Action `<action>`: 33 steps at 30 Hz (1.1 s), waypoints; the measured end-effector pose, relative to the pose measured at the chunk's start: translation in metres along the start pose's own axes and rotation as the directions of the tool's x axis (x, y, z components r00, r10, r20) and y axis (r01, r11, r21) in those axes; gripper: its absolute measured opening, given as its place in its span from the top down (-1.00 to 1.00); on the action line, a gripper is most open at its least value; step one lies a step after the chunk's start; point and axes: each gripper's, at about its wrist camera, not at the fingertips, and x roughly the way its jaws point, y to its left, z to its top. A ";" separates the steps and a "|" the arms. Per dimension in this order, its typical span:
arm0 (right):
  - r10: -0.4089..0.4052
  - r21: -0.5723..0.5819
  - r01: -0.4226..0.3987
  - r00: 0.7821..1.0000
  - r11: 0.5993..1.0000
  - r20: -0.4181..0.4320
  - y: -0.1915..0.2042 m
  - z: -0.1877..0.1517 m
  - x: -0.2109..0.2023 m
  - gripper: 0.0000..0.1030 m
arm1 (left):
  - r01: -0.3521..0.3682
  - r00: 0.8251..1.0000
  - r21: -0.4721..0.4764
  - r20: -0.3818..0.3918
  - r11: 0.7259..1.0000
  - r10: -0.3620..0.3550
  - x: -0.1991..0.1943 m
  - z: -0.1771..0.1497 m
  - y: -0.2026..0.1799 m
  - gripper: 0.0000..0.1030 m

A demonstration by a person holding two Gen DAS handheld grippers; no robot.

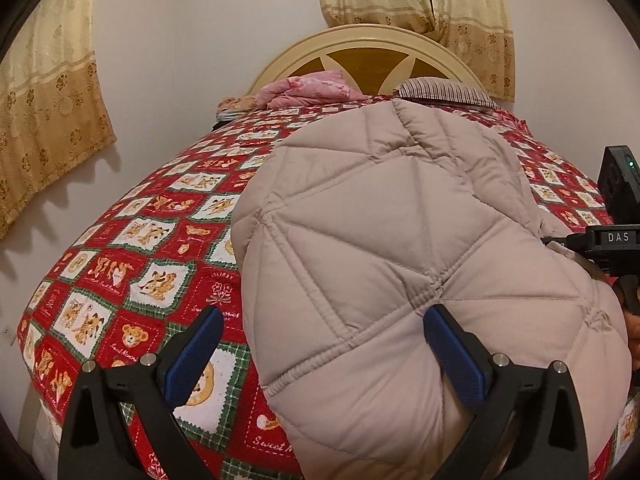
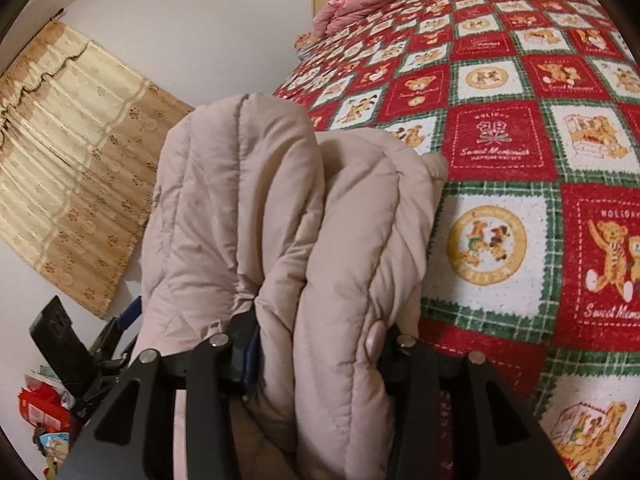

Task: Fold large clothes
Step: 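Lower the jacket bundle onto the quilt and open both grippers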

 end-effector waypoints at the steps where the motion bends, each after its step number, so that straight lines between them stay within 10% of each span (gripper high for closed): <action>1: -0.014 -0.004 0.014 1.000 1.000 -0.001 0.001 0.000 0.000 0.11 | -0.004 1.000 -0.001 -0.002 1.000 0.004 0.000 0.000 0.000 -0.96; 17: -0.191 -0.047 0.191 0.982 0.980 0.006 0.012 0.000 -0.005 -0.44 | -0.081 0.997 -0.008 -0.015 0.997 0.081 -0.009 0.001 -0.010 -0.96; 33: -0.317 -0.152 0.353 0.923 0.923 0.216 0.074 -0.025 -0.075 -0.76 | -0.154 0.984 0.051 0.093 0.987 0.149 -0.082 -0.001 -0.031 -0.96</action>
